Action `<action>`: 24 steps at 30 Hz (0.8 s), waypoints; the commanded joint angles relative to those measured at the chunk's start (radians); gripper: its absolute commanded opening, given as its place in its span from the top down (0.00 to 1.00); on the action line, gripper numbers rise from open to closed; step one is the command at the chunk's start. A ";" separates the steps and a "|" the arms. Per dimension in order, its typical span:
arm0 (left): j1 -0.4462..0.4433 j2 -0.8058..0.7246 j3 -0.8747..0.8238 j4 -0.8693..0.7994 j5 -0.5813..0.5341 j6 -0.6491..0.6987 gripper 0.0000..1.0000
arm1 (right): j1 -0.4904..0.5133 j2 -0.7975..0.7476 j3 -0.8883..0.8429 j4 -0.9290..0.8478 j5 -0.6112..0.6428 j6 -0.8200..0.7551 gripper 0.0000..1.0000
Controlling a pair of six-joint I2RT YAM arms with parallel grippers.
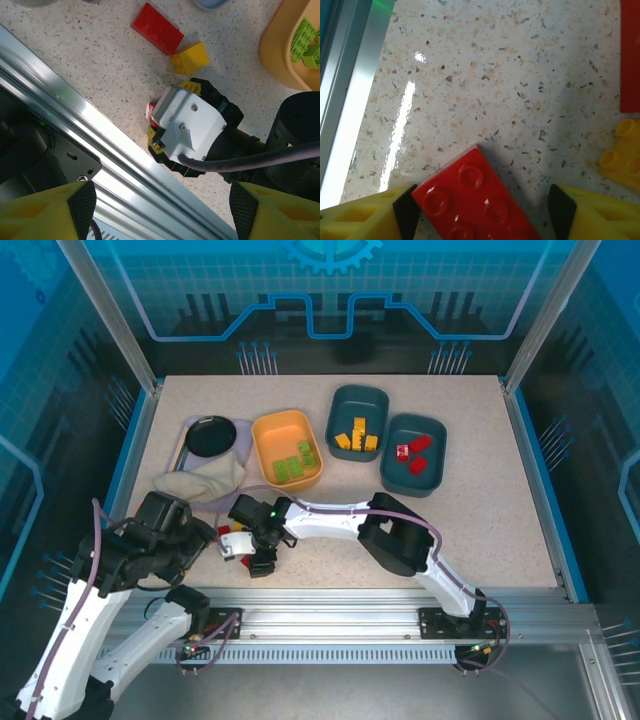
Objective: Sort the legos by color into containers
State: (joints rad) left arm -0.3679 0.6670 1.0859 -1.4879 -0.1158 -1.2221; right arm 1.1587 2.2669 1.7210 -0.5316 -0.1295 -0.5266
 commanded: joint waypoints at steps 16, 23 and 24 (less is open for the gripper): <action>0.008 -0.006 0.011 0.009 0.018 0.013 0.27 | 0.015 0.007 0.111 -0.028 0.071 0.082 0.75; 0.008 0.032 0.005 0.115 0.079 0.055 0.29 | -0.022 -0.162 0.054 -0.023 0.074 0.156 0.79; 0.007 0.044 0.006 0.151 0.094 0.065 0.29 | -0.040 -0.195 0.035 -0.016 0.074 0.181 0.79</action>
State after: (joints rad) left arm -0.3679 0.6815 1.0859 -1.4300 -0.0807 -1.1973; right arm 1.1587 2.2074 1.7809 -0.5526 -0.0589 -0.4114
